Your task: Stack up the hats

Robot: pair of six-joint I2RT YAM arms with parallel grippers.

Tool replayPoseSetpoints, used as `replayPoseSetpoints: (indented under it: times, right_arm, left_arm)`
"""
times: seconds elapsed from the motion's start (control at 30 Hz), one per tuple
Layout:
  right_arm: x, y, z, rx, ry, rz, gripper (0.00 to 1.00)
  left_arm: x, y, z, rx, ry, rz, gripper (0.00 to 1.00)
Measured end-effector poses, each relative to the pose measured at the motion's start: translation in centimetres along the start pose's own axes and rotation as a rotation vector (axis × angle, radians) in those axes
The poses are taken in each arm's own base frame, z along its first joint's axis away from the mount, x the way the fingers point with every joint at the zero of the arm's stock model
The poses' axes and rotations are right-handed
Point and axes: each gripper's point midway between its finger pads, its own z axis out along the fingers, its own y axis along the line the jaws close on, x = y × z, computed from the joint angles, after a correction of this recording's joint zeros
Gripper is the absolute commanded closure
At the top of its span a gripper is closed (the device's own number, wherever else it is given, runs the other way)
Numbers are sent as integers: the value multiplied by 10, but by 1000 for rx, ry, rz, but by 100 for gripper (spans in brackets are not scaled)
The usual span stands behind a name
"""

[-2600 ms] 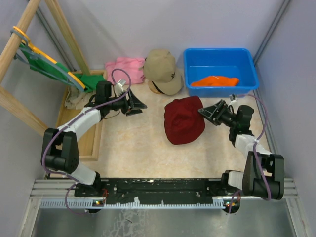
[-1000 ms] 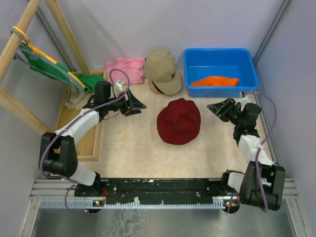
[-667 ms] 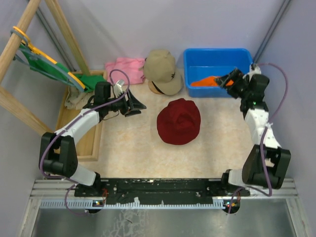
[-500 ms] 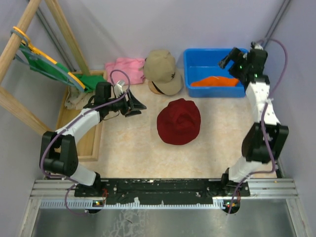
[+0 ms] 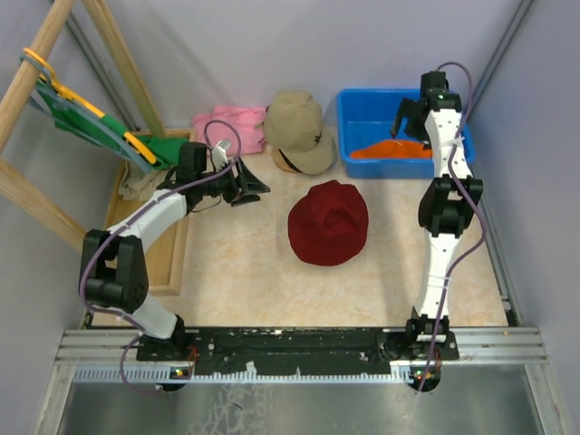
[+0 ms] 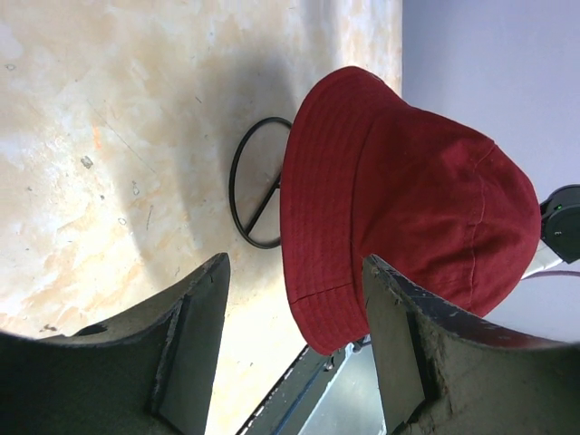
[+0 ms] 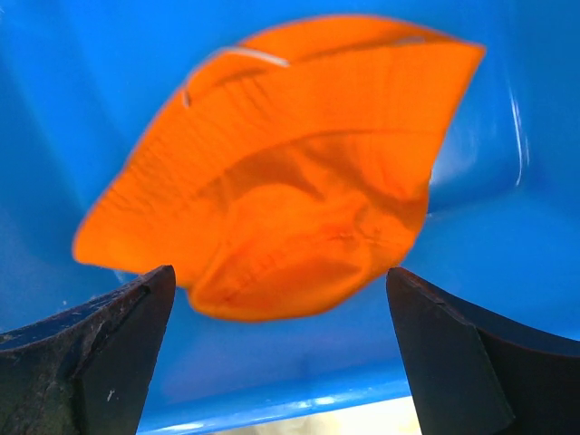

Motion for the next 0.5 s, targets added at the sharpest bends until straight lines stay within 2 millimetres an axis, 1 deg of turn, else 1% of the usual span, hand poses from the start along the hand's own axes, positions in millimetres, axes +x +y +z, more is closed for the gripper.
replayPoseSetpoints:
  times: [0.07, 0.17, 0.3, 0.4, 0.5]
  right_arm:
    - [18, -6, 8, 23, 64, -16, 1]
    - [36, -12, 12, 45, 127, -31, 1]
    - [42, -14, 17, 50, 149, -43, 1]
    - [47, -13, 30, 41, 162, -54, 1]
    - [59, -13, 46, 39, 198, -62, 1]
  left_arm:
    - [-3, 0, 1, -3, -4, 2, 34]
    - [-5, 4, 5, -9, -1, -2, 34]
    - [-3, 12, 10, -22, 10, -18, 34]
    - [-2, 16, 12, -30, 16, -25, 35]
    - [-3, 17, 12, -34, 14, -25, 34]
